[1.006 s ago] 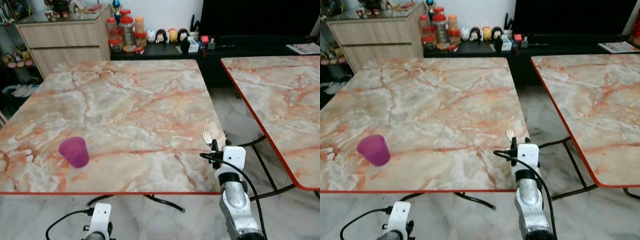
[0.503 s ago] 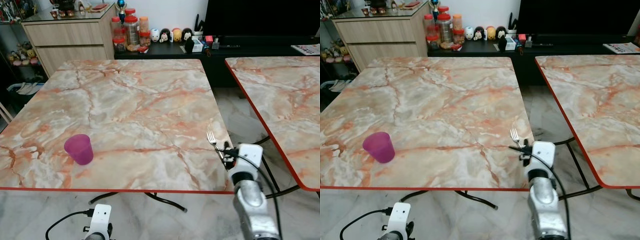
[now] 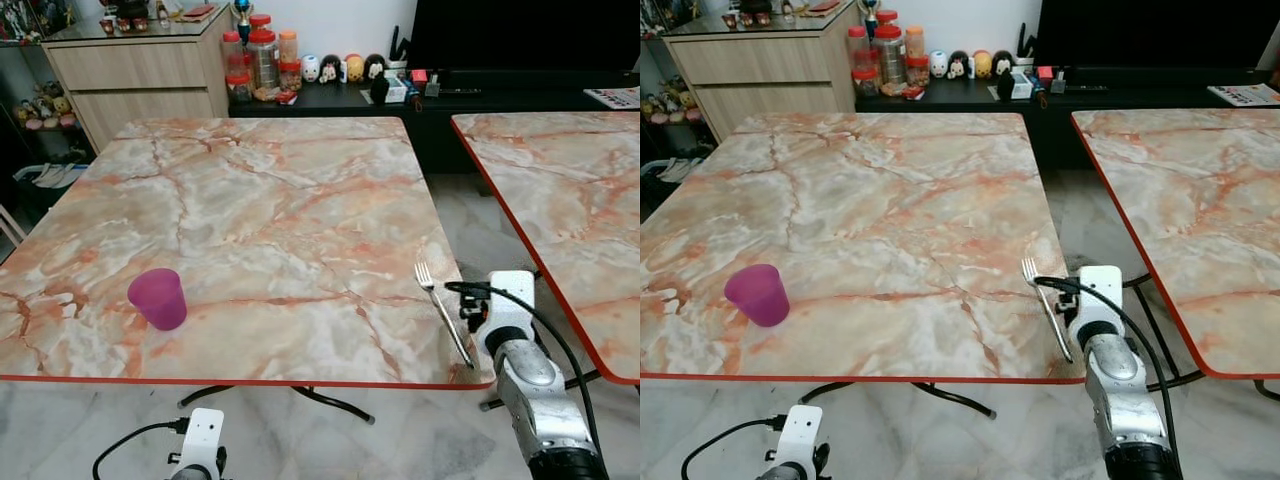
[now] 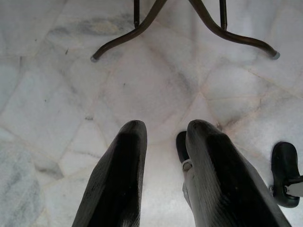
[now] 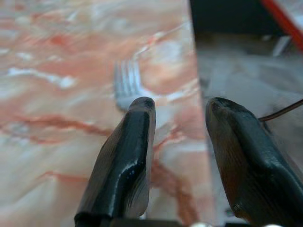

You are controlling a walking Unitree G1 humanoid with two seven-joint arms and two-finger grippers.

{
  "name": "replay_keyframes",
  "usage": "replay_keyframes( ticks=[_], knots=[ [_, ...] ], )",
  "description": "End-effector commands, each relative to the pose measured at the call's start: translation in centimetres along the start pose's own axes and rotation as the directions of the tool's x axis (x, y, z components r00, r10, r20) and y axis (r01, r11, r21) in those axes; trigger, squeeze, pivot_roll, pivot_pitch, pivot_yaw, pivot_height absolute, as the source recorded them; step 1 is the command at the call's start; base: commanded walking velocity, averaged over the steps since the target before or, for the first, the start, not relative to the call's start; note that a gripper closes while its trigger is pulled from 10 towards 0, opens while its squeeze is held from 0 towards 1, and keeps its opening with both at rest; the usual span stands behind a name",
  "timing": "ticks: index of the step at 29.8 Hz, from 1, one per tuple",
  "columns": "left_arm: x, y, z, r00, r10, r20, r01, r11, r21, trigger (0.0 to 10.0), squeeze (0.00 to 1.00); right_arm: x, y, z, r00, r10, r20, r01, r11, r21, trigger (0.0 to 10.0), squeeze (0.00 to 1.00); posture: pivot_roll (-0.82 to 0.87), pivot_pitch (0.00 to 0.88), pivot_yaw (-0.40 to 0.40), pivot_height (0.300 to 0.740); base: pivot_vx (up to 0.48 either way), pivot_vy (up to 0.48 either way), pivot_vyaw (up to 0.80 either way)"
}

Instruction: Setting the table

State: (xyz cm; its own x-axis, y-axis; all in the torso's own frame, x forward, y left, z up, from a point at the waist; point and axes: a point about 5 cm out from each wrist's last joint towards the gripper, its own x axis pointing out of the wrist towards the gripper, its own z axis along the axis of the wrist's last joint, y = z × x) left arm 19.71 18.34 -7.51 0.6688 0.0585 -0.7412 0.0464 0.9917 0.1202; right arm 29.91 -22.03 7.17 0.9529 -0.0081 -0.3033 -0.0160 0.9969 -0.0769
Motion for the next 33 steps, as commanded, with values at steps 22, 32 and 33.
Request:
replay_keyframes(
  ticks=[22,32,33],
  knots=[
    [0.0,0.0,-0.3,1.0,-0.006,-0.02,0.006,1.0,0.009,10.0,0.0,0.9,0.6,-0.6,0.99,0.135,-0.05,-0.133,0.991,0.034,10.0,0.0,-0.04,0.0,0.021,0.74,0.0,0.0,0.0],
    [-0.1,0.0,-0.4,1.0,-0.007,-0.025,0.007,1.0,0.008,10.0,0.0,1.3,0.6,-1.0,0.988,0.139,-0.064,-0.136,0.99,0.041,10.0,0.0,-0.04,0.0,0.022,0.74,0.0,0.0,0.0],
    [-0.1,0.0,-0.4,1.0,-0.007,-0.025,0.007,1.0,0.008,10.0,0.0,1.3,0.6,-1.0,0.988,0.139,-0.064,-0.136,0.99,0.041,10.0,0.0,-0.04,0.0,0.022,0.74,0.0,0.0,0.0]
  ],
)
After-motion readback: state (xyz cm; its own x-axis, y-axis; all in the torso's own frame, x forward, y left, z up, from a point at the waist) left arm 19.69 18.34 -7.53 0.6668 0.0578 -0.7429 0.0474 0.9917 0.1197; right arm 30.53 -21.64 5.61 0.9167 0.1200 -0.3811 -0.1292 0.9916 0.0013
